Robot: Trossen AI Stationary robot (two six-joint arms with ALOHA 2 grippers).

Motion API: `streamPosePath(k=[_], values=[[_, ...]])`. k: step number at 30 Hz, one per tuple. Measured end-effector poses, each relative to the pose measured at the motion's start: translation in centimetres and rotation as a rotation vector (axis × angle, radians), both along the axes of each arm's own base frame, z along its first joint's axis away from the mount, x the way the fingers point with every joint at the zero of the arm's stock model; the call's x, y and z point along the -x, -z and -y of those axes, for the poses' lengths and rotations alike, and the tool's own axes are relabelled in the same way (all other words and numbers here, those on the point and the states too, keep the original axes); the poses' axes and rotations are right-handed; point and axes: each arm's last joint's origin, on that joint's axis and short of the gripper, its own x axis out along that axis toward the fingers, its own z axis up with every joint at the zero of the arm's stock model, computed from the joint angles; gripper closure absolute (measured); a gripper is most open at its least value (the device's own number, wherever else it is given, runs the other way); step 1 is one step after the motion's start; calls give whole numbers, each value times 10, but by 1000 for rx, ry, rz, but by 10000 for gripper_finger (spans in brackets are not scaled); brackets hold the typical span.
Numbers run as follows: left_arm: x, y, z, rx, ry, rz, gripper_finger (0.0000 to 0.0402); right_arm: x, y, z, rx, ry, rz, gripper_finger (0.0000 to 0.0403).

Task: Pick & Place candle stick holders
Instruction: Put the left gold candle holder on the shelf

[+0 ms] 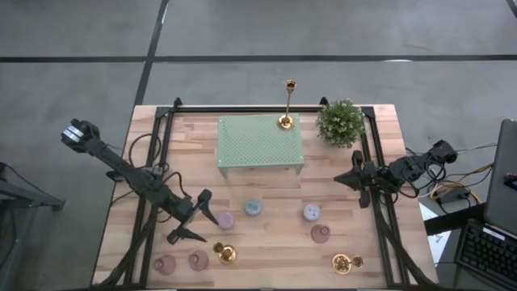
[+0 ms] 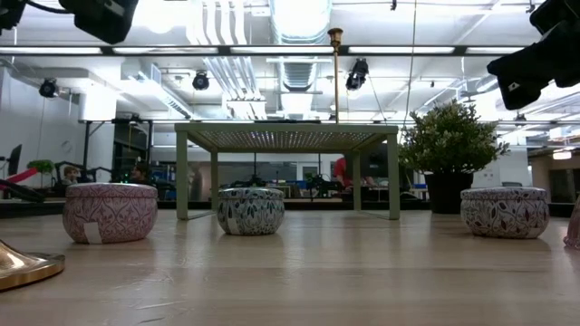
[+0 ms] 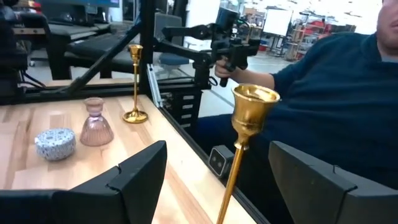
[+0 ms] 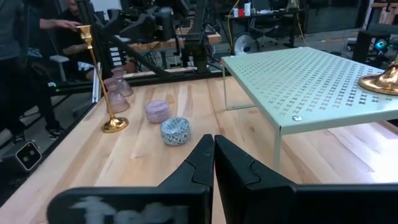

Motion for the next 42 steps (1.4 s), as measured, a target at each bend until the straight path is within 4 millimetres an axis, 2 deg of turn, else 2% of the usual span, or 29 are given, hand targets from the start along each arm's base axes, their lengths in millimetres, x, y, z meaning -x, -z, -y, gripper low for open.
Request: streamPosePath(k=[5,8,11,15,18,22,23,26,30,33,37,42], values=[[-4,-1,3,6,-24,13,115,0,0,0,3,2,1,394],[-9,8,10,-40,-6,-43,115,0,0,0,5,12,0,394],[-25,-5,22,0,18,4,115,0,0,1,8,20,0,394],[-34,15,31,-78,52,-119,115,0,1,1,28,19,-7,394],[-44,1,39,-29,61,-53,115,0,1,0,25,17,-8,394],[-50,15,43,-69,54,-163,115,0,1,0,24,14,-1,394],[-50,16,43,-80,55,-171,115,0,1,0,25,17,-3,394],[-52,1,45,-40,64,-127,120,0,1,0,26,14,1,394],[-45,9,39,-82,64,-196,142,-1,1,0,24,16,-4,394],[-42,-7,37,-36,54,-118,164,-1,2,0,16,17,-8,394],[-41,-1,35,-69,36,-155,183,-1,2,0,10,18,-8,394],[-39,-1,35,-62,45,-146,213,-1,1,0,10,18,-7,394]])
